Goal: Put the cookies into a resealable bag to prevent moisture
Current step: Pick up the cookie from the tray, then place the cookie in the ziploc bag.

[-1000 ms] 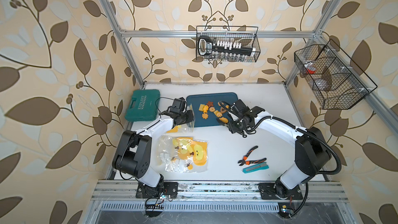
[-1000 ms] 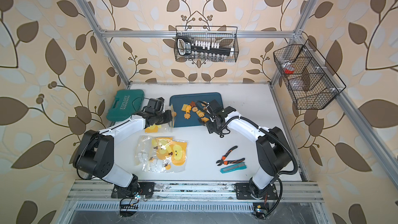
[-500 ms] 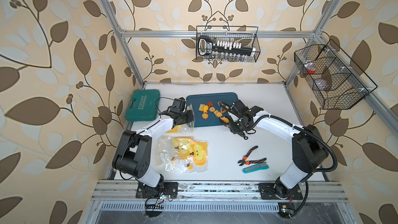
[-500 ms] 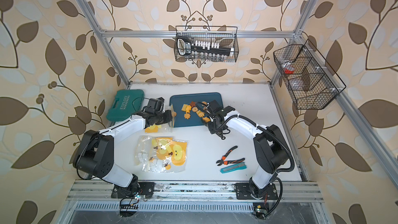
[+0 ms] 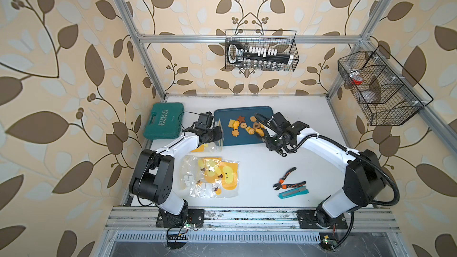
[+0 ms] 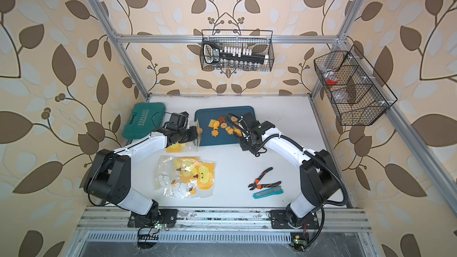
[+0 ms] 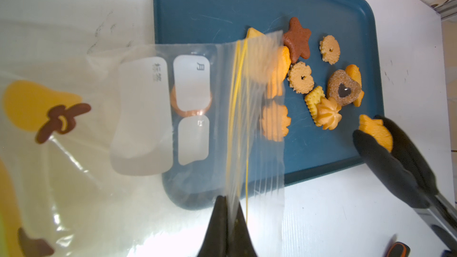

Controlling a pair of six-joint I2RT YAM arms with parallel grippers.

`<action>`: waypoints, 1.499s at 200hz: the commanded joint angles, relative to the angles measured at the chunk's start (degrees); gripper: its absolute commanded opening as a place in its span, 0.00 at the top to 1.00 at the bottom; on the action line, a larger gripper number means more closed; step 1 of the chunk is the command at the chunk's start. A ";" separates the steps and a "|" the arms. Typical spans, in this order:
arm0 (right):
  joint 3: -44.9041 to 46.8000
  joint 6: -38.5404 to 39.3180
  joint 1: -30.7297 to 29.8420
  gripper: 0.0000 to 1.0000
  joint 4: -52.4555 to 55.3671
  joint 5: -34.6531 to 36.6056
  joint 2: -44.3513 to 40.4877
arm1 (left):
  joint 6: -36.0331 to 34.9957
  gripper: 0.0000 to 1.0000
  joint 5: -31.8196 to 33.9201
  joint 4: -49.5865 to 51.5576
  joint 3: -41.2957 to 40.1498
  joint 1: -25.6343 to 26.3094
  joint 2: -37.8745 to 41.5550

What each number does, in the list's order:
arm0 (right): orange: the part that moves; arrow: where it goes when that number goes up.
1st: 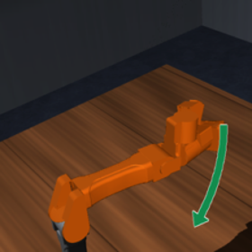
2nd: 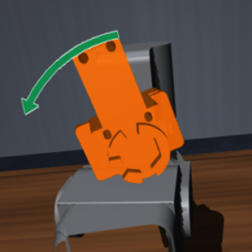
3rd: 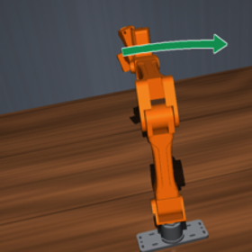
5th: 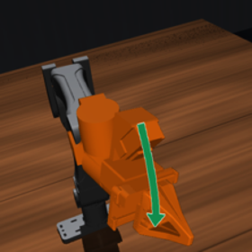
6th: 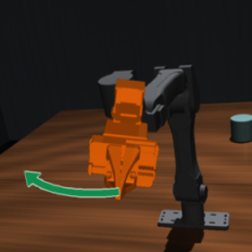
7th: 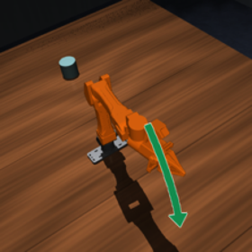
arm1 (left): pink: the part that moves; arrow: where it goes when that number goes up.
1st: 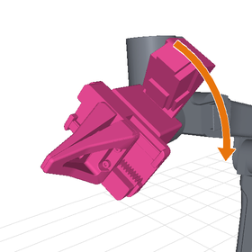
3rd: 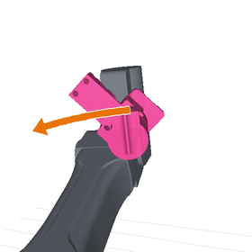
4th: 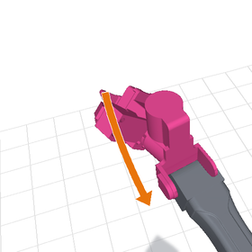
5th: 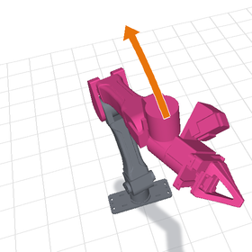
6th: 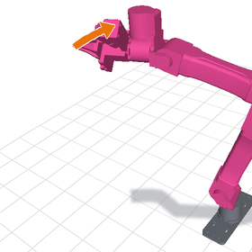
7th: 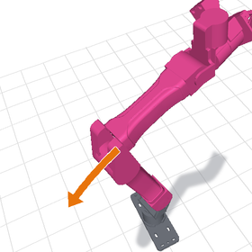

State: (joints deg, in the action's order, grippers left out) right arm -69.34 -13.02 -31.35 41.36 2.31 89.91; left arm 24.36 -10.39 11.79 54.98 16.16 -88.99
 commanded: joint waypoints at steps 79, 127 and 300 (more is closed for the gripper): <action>-8.65 1.48 -8.72 0.72 -2.87 -0.90 0.68 | -1.16 1.00 -7.09 0.17 6.18 0.28 -6.17; -13.78 4.37 -14.24 0.72 -1.26 1.22 6.18 | -1.24 1.00 -7.71 0.40 6.83 0.27 -6.92; -16.38 13.39 -20.60 0.77 1.20 16.38 15.62 | -1.58 1.00 -8.65 0.38 6.34 0.96 -4.45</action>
State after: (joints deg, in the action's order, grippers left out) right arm -84.23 -3.60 -49.60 43.05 13.19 105.16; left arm 24.14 -17.82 12.25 60.16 16.23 -96.16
